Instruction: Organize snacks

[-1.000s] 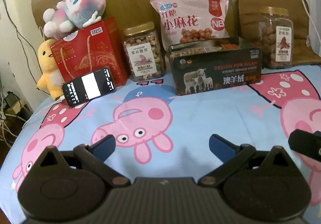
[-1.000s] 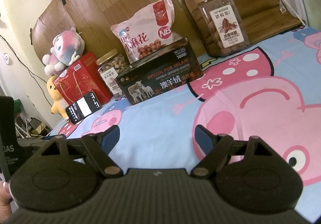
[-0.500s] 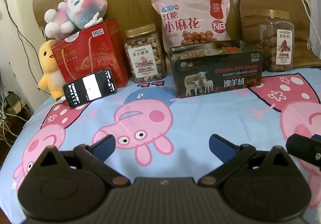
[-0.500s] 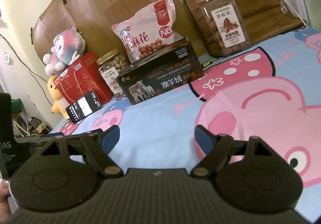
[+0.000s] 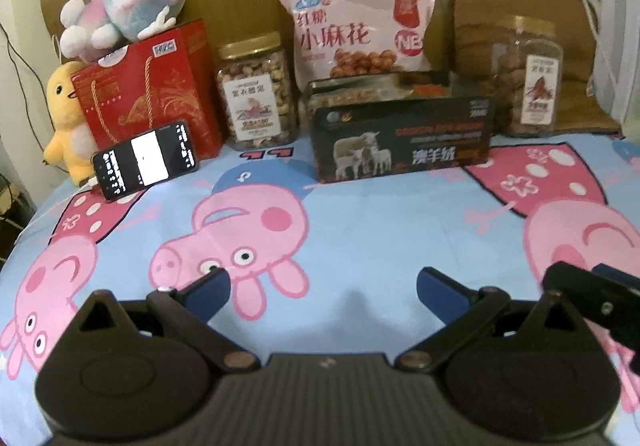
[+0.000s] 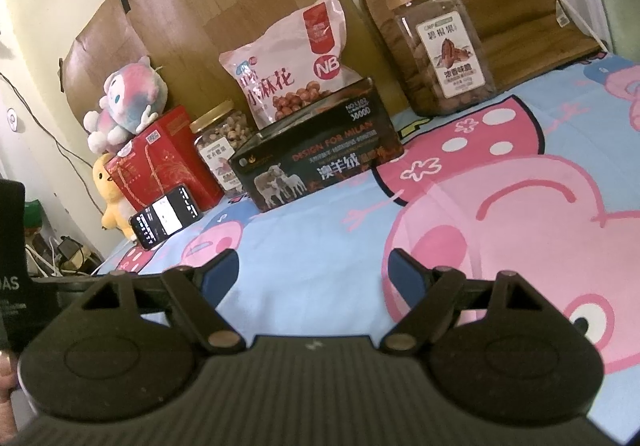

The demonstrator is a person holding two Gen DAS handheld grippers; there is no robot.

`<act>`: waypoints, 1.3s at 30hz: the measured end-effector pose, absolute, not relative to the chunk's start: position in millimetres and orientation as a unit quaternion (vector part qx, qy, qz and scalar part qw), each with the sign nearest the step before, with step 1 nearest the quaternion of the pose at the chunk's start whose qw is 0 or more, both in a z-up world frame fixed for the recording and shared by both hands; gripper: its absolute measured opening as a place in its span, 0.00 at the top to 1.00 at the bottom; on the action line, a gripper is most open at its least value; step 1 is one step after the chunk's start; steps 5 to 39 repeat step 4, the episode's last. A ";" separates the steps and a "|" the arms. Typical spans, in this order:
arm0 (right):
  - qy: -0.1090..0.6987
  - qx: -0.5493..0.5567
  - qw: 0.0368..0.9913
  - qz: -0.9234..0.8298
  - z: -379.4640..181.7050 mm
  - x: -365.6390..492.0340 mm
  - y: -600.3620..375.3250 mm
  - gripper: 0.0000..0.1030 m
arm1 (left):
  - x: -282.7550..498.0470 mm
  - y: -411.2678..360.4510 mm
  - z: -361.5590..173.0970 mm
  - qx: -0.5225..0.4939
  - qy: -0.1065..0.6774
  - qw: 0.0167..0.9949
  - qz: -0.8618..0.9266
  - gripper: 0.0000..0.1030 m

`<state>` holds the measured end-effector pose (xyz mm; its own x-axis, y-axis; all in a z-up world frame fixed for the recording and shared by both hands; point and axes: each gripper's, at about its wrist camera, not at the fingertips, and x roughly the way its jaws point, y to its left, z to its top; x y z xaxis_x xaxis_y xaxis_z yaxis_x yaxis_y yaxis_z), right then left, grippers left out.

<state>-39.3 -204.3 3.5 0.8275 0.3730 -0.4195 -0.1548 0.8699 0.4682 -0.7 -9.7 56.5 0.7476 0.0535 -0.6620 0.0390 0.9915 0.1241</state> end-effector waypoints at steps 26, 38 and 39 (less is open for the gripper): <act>0.254 0.212 0.933 0.138 4.2 -41.4 -205.3 0.19 | -3.3 -13.5 60.1 0.069 0.350 0.934 -0.009 0.00; 0.254 0.212 0.933 0.138 4.2 -41.4 -205.3 0.19 | -3.3 -13.5 60.1 0.069 0.350 0.934 -0.009 0.00; 0.254 0.212 0.933 0.138 4.2 -41.4 -205.3 0.19 | -3.3 -13.5 60.1 0.069 0.350 0.934 -0.009 0.00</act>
